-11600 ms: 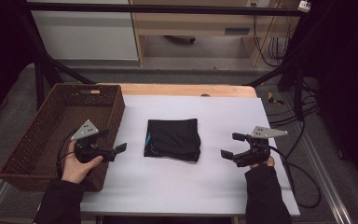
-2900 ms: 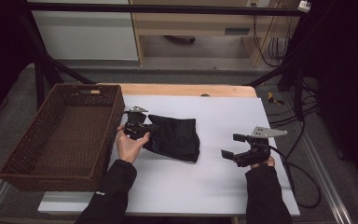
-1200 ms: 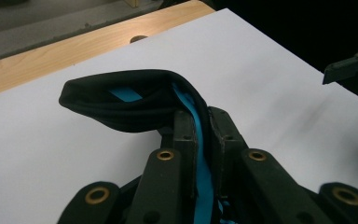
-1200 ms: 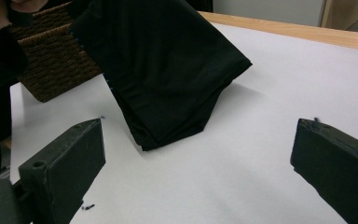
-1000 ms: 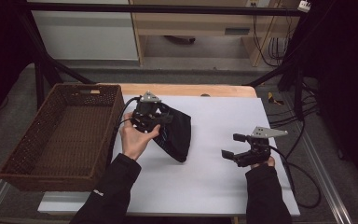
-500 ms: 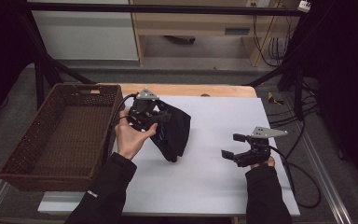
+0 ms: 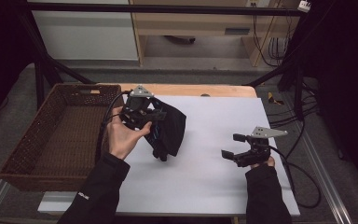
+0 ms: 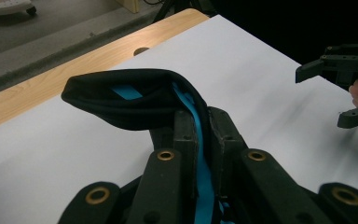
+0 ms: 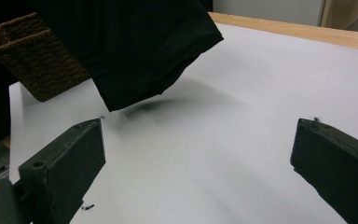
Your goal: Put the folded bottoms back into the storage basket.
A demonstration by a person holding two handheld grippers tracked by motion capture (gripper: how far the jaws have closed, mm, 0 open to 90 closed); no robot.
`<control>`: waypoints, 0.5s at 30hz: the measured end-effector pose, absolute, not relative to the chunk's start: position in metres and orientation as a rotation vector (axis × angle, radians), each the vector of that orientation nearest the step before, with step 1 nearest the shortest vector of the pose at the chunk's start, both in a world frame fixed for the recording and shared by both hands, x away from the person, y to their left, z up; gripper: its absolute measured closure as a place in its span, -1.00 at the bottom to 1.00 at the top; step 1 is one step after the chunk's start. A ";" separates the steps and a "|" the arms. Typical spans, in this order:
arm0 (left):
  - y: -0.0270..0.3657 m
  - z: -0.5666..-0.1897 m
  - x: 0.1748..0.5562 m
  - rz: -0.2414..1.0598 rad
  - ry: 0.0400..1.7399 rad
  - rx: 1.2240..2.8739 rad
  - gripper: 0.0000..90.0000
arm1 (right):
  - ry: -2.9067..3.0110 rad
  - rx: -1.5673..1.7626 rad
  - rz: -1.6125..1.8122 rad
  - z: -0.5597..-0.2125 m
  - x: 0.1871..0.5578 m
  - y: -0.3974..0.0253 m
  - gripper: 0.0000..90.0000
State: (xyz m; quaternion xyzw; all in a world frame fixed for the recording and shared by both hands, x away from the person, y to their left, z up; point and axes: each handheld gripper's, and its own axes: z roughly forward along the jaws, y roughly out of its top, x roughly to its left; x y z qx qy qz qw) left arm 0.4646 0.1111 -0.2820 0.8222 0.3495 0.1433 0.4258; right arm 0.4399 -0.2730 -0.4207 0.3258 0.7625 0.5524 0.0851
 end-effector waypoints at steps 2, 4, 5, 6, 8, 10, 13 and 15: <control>0.113 -0.280 0.464 0.364 0.876 2.055 0.84 | 2.275 0.973 1.647 -0.421 0.440 -0.273 -0.93; 0.116 -0.277 0.463 0.363 0.878 2.052 0.84 | 2.277 0.970 1.646 -0.421 0.440 -0.273 -0.93; 0.117 -0.276 0.463 0.364 0.881 2.051 0.84 | 2.276 0.972 1.646 -0.421 0.440 -0.273 -0.93; 0.118 -0.275 0.462 0.369 0.882 2.053 0.84 | 2.277 0.971 1.646 -0.421 0.440 -0.273 -0.93; 0.120 -0.273 0.461 0.374 0.881 2.059 0.84 | 2.276 0.973 1.647 -0.421 0.440 -0.273 -0.93; 0.121 -0.271 0.461 0.380 0.884 2.062 0.84 | 2.275 0.972 1.646 -0.421 0.440 -0.273 -0.93; 0.123 -0.268 0.459 0.387 0.885 2.066 0.84 | 2.274 0.971 1.647 -0.421 0.440 -0.273 -0.93; 0.125 -0.266 0.459 0.389 0.886 2.063 0.84 | 2.275 0.972 1.646 -0.421 0.440 -0.273 -0.93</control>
